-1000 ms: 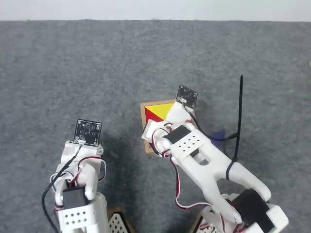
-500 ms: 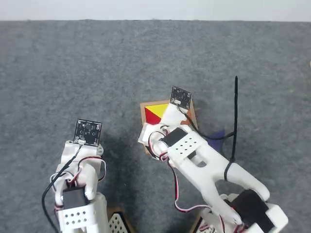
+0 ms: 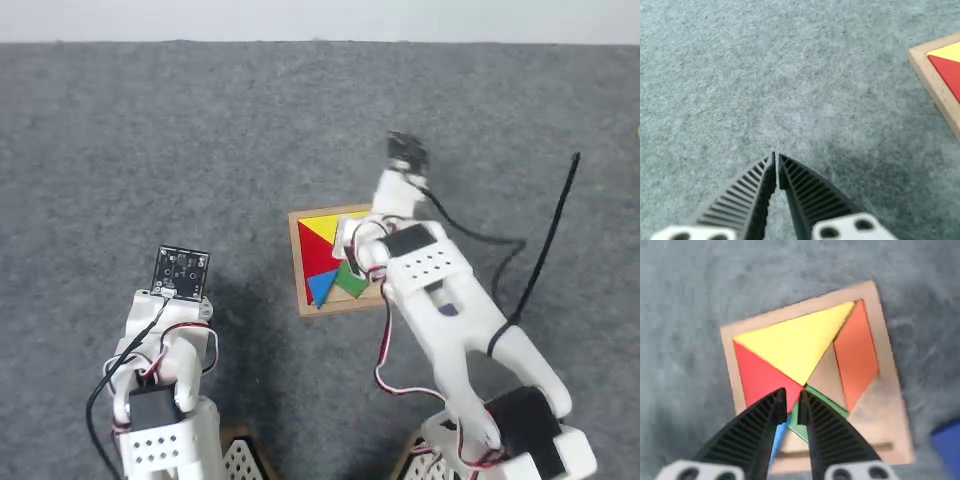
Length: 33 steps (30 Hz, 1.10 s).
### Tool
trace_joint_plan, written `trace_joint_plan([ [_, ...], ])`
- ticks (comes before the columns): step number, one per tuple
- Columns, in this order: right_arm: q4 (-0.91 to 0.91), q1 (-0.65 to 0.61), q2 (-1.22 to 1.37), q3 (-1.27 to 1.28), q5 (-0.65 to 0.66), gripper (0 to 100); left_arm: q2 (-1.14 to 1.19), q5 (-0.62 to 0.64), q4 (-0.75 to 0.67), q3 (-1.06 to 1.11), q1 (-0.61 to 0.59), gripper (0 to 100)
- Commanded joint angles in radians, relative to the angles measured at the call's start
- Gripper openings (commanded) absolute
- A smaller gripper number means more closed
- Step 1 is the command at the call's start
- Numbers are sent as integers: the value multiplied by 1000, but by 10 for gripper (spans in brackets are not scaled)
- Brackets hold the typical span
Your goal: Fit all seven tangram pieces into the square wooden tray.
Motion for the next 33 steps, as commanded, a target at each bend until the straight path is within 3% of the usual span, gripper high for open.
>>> trace_joint_plan([
  [1,74,-22,-36,-106,370,33,-12,-14,6,-7,-8,12],
  [3,79,-65,-5,-115,488,32,-12,-14,6,-7,-6,12],
  [9,81,-156,150,-155,585,9,-12,-14,6,-7,-8,12],
  [24,143,-154,242,-204,583,9,-12,-14,6,-7,-8,12],
  [33,124,-85,225,-189,578,9,-12,-14,6,-7,-8,12],
])
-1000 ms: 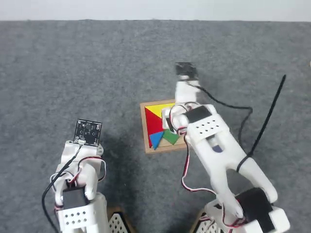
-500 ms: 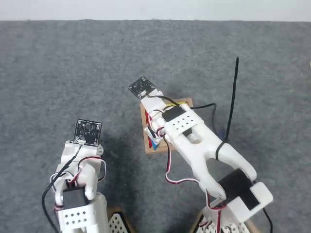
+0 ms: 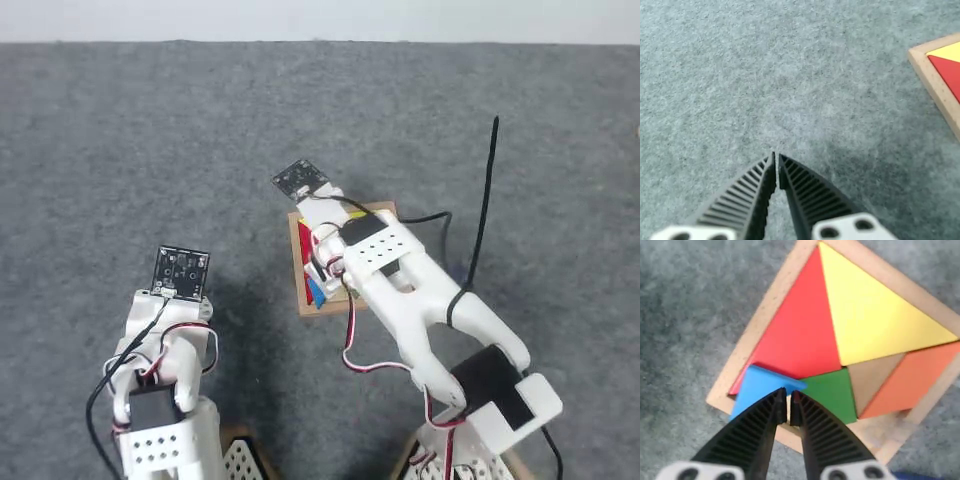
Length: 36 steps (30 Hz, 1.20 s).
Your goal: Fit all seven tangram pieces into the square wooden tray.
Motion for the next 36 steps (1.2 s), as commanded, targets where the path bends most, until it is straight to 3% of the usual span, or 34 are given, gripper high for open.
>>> trace_joint_plan([
  [1,-16,30,-33,-37,-3,9,-12,-14,6,-7,-8,12],
  [5,-70,27,-51,-43,-61,9,-12,-14,6,-7,-8,12],
  [14,-96,28,64,-92,-63,9,-12,-14,9,-7,-8,12],
  [20,-90,31,104,-118,-63,9,-18,-17,235,-7,-8,12],
  [36,-16,39,-18,0,-68,9,-20,-15,226,-7,-8,12],
])
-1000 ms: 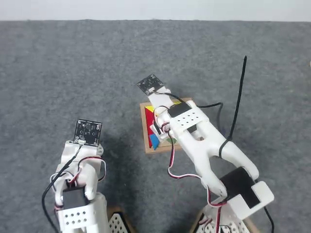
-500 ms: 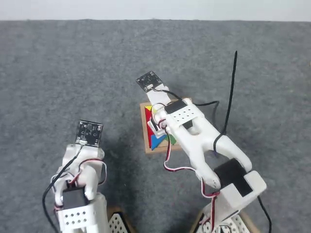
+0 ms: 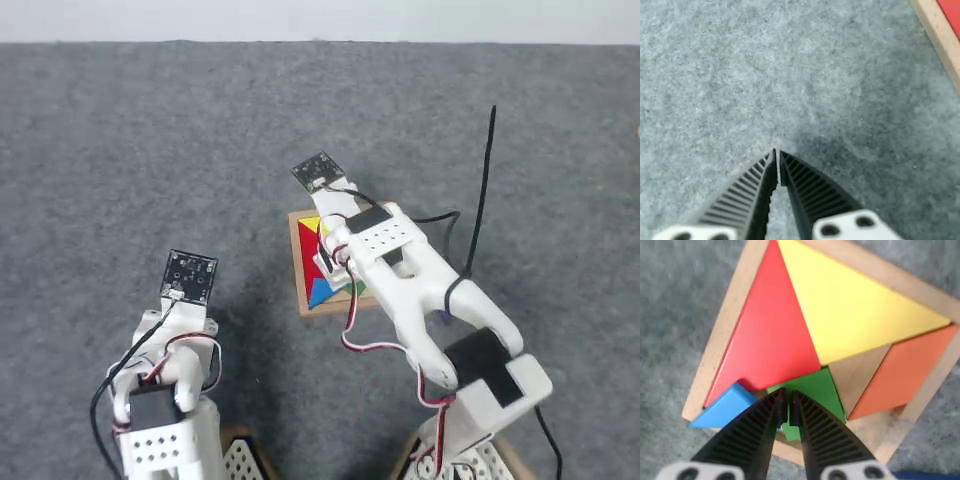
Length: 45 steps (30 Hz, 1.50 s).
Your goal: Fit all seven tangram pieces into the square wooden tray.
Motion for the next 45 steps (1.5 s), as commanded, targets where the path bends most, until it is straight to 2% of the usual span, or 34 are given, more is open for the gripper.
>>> trace_joint_plan([
  [1,2,-8,-111,35,-11,9,-20,-15,5,-7,-8,12],
  [13,4,-27,-259,84,-38,9,-20,-15,5,-7,-8,12],
  [16,1,-67,-286,101,-38,9,-20,-15,5,-7,-8,12],
  [20,-41,-137,-242,141,-38,9,-20,-15,5,-7,-8,12],
  [24,-45,-137,-148,126,-38,9,-20,-15,5,-7,-8,12],
  [31,-44,-90,-91,98,-37,9,-20,-15,5,-7,-8,12],
  [37,54,-28,-335,92,-32,11,-20,-15,5,-7,-8,12],
  [41,197,91,-544,103,-2,13,-20,-15,5,-7,-8,12],
  [45,239,223,-591,187,98,13,-20,-15,5,-7,-8,12],
])
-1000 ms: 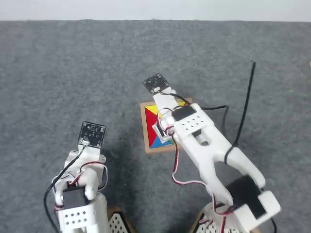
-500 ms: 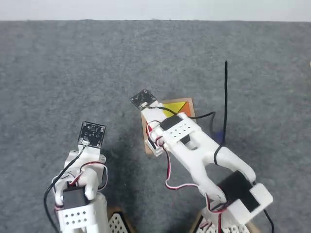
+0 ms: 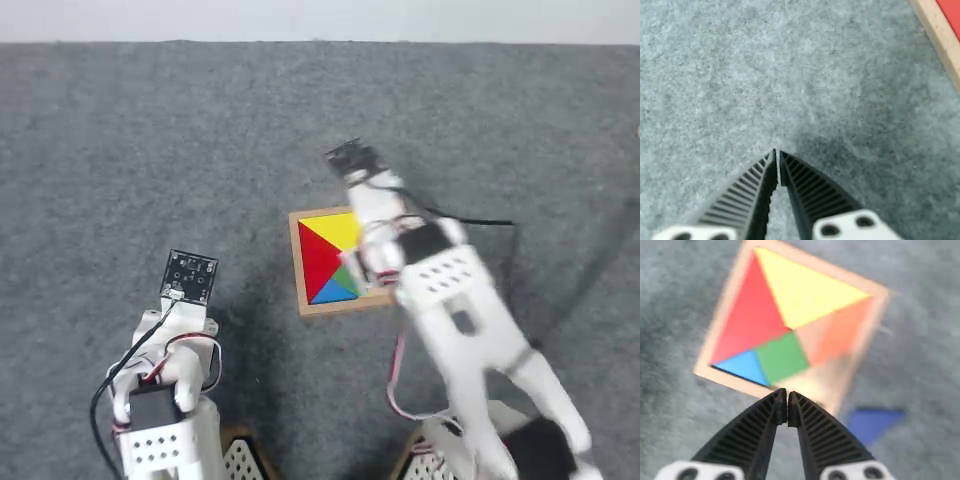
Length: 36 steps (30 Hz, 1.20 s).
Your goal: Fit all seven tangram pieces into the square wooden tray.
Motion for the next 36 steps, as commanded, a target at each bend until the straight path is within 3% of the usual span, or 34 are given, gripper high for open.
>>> trace_joint_plan([
  [1,1,102,-54,64,75,17,-20,-14,5,-7,-8,12],
  [6,-128,165,41,176,81,100,-20,-14,5,-7,-8,12],
  [11,-214,220,166,186,78,97,-20,-14,5,-7,-8,12],
  [20,-214,372,367,115,48,91,-20,-14,5,-7,-8,12],
  [36,-185,453,346,120,44,91,-20,-14,5,-7,-8,12],
])
